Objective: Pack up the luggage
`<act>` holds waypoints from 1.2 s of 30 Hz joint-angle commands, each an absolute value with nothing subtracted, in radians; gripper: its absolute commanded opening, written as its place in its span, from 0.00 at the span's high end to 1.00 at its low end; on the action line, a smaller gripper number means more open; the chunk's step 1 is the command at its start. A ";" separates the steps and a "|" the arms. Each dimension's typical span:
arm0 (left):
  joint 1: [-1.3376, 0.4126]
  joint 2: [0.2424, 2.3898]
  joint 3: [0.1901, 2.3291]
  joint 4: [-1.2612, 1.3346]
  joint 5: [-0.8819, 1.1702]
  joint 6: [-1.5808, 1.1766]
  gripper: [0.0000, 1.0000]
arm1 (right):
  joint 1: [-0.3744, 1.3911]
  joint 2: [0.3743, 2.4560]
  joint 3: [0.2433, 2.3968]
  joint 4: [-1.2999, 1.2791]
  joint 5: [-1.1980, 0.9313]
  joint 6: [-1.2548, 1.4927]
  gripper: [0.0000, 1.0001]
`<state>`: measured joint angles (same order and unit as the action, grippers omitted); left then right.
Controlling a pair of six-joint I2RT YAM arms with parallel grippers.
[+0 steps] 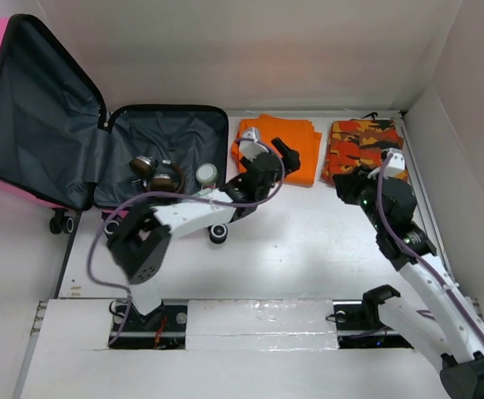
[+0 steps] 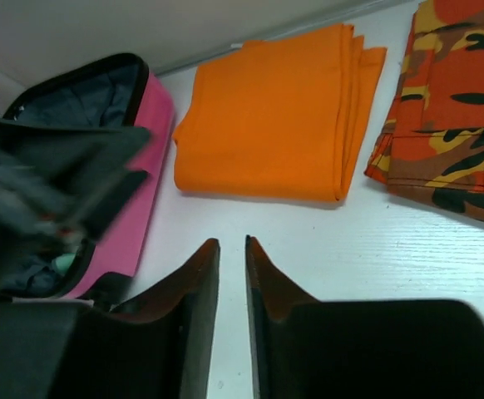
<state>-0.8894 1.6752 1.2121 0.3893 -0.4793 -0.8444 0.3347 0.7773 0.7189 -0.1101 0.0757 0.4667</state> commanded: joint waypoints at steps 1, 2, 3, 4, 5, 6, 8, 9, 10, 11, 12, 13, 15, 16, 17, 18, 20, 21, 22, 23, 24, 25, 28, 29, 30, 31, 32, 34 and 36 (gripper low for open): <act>-0.871 1.845 1.299 0.299 -0.492 -1.155 0.22 | 0.333 0.716 0.761 -0.150 0.144 0.466 0.73; -0.871 1.877 1.328 0.246 -0.503 -1.198 0.24 | 0.333 0.704 0.770 -0.159 0.144 0.466 0.67; -0.871 1.908 1.357 0.215 -0.523 -1.233 0.24 | 0.333 0.704 0.770 -0.170 0.144 0.457 0.62; -0.871 1.958 1.379 0.203 -0.541 -1.259 0.24 | 0.333 0.695 0.770 -0.170 0.144 0.457 0.58; -0.871 1.980 1.408 0.190 -0.541 -1.320 0.24 | 0.333 0.695 0.761 -0.170 0.135 0.457 0.53; -0.871 1.997 1.408 0.180 -0.541 -1.347 0.26 | 0.333 0.695 0.761 -0.170 0.123 0.457 0.48; -0.871 2.037 1.417 0.190 -0.552 -1.382 0.26 | 0.333 0.695 0.761 -0.170 0.098 0.448 0.47; -0.862 2.051 1.434 0.157 -0.542 -1.417 0.26 | 0.333 0.695 0.761 -0.170 0.086 0.448 0.45; -0.851 2.066 1.434 0.147 -0.520 -1.472 0.26 | 0.333 0.695 0.761 -0.170 0.075 0.448 0.45; -0.830 2.089 1.434 0.147 -0.488 -1.495 0.26 | 0.333 0.695 0.761 -0.170 0.063 0.448 0.45; -0.821 2.098 1.434 0.147 -0.477 -1.514 0.26 | 0.333 0.695 0.761 -0.170 0.049 0.448 0.45; -0.812 2.108 1.434 0.147 -0.465 -1.535 0.26 | 0.333 0.686 0.752 -0.170 0.049 0.448 0.45; -0.796 2.134 1.424 0.147 -0.440 -1.577 0.26 | 0.333 0.686 0.752 -0.170 0.038 0.448 0.45; -0.784 2.134 1.424 0.147 -0.430 -1.589 0.26 | 0.333 0.686 0.752 -0.170 0.038 0.448 0.45; -0.784 2.150 1.424 0.147 -0.430 -1.589 0.27 | 0.333 0.686 0.752 -0.170 0.026 0.448 0.45; -0.773 2.173 1.439 0.147 -0.430 -1.589 0.27 | 0.333 0.686 0.752 -0.161 0.026 0.448 0.45; -0.762 2.206 1.509 0.100 -0.419 -1.589 0.30 | 0.333 0.686 0.752 -0.161 0.005 0.448 0.45; -0.762 2.224 1.541 0.075 -0.410 -1.580 0.30 | 0.333 0.686 0.752 -0.161 0.005 0.448 0.45; -0.753 2.258 1.596 0.051 -0.396 -1.580 0.31 | 0.333 0.686 0.752 -0.161 0.005 0.448 0.45; -0.753 2.270 1.615 0.007 -0.396 -1.580 0.35 | 0.333 0.686 0.752 -0.161 0.005 0.448 0.45; -0.753 2.279 1.624 0.006 -0.396 -1.580 0.40 | 0.333 0.677 0.752 -0.161 0.005 0.448 0.45; -0.753 2.289 1.624 0.006 -0.396 -1.580 0.48 | 0.333 0.676 0.752 -0.161 0.005 0.448 0.45; -0.743 2.289 1.580 0.075 -0.373 -1.536 1.00 | 0.333 0.664 0.761 -0.173 0.014 0.439 0.45; -0.742 2.270 1.571 0.075 -0.373 -1.519 1.00 | 0.333 0.664 0.761 -0.173 0.014 0.439 0.45; -0.742 2.261 1.557 0.075 -0.373 -1.479 1.00 | 0.333 0.664 0.761 -0.173 0.014 0.439 0.45; -0.742 2.252 1.548 0.075 -0.383 -1.456 1.00 | 0.333 0.664 0.761 -0.173 0.014 0.439 0.45; -0.753 2.225 1.533 0.075 -0.394 -1.428 1.00 | 0.333 0.664 0.761 -0.173 0.014 0.439 0.45; -0.765 2.189 1.467 0.101 -0.420 -1.378 1.00 | 0.333 0.664 0.761 -0.164 0.003 0.439 0.45; -0.791 2.132 1.390 0.110 -0.440 -1.292 1.00 | 0.333 0.676 0.761 -0.164 -0.006 0.439 0.45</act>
<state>-0.7578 2.2311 1.4864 0.1860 -0.3985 -1.4364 0.3344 0.6758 0.7273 -0.1833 0.0143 0.4511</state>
